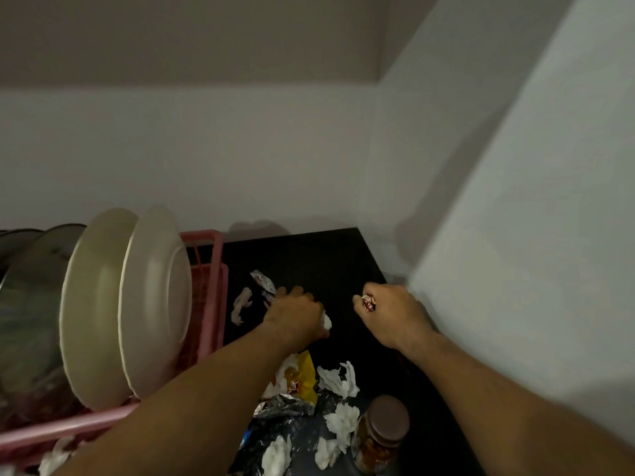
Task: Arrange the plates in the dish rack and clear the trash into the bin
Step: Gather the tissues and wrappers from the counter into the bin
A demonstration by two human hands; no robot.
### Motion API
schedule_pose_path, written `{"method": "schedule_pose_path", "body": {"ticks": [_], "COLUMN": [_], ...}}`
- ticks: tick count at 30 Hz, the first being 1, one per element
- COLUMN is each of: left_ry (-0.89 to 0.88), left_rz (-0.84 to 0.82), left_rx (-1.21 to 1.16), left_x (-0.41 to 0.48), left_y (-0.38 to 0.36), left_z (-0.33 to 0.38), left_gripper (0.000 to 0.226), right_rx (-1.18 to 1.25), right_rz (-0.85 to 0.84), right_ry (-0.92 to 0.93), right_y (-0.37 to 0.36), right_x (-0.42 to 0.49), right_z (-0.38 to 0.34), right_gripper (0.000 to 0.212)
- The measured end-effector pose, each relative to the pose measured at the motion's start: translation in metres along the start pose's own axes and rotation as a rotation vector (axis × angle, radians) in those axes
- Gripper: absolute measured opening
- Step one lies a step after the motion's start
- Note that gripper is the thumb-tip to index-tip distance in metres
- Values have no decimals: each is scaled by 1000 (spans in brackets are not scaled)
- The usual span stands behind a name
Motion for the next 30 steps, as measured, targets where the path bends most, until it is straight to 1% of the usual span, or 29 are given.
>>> {"method": "schedule_pose_path", "body": {"ticks": [3, 4, 6, 8, 10, 11, 12, 13, 15, 17, 19, 21, 22, 23, 24, 25, 28, 30], "left_ry": [-13, -20, -26, 5, 43, 55, 48, 30, 11, 59, 119, 224, 260, 274, 297, 302, 277, 239], "left_rz": [-26, -25, 34, 116, 156, 158, 162, 170, 149, 95, 62, 2, -46, -76, -110, -122, -150, -148], "left_rx": [14, -6, -108, -329, -652, -777, -840, -832, -687, -564, -390, -317, -326, -303, -297, -285, -251, -248], "left_x": [4, 5, 5, 6, 7, 8, 9, 10, 5, -3, -12, -16, -16, -14, -15, -15, -15, -15], "left_y": [-1, -1, 3, 12, 27, 34, 42, 48, 51, 41, 26, 14, 9, 5, 3, 2, -2, 2], "left_z": [6, 10, 13, 7, -9, -19, -28, -38, -49, -48, -40, -33, -30, -25, -22, -20, -15, -14], "left_gripper": [44, 41, 34, 25, 17, 18, 23, 25, 22, 25, 25, 47, 57, 63, 65, 62, 43, 37], "right_rx": [-14, -17, -25, -31, -26, -21, -19, -19, -22, -11, 26, 57, 71, 84, 91, 97, 123, 142], "right_rz": [15, 21, 38, 37, 15, 2, -7, -16, -46, -96, -126, -124, -114, -102, -89, -78, -55, -58], "right_ry": [-10, -17, -32, -43, -46, -45, -42, -36, -10, 3, 0, -1, -1, 1, 7, 15, 37, 48], "right_y": [-4, -4, -3, 0, 2, 2, 3, 3, 3, 2, 1, 1, 2, 2, 3, 3, 7, 12], "right_x": [-4, -5, -5, -5, -6, -6, -5, -4, -1, 1, 1, 1, 0, 0, -1, -2, -6, -5], "right_z": [3, 4, 5, 7, 10, 11, 10, 8, 2, -5, -12, -17, -18, -18, -17, -17, -15, -16], "right_gripper": [32, 32, 33, 33, 33, 33, 34, 35, 40, 53, 63, 60, 56, 52, 50, 50, 52, 48]}}
Point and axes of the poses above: each hand's wrist, its own x-axis towards the middle knuckle, its own y-axis out of the back of the hand, z = x × y, the point moved 5 cm from there along x, towards the middle knuckle, and after that the axes turned 9 degrees about y, right-handed, at the moved point
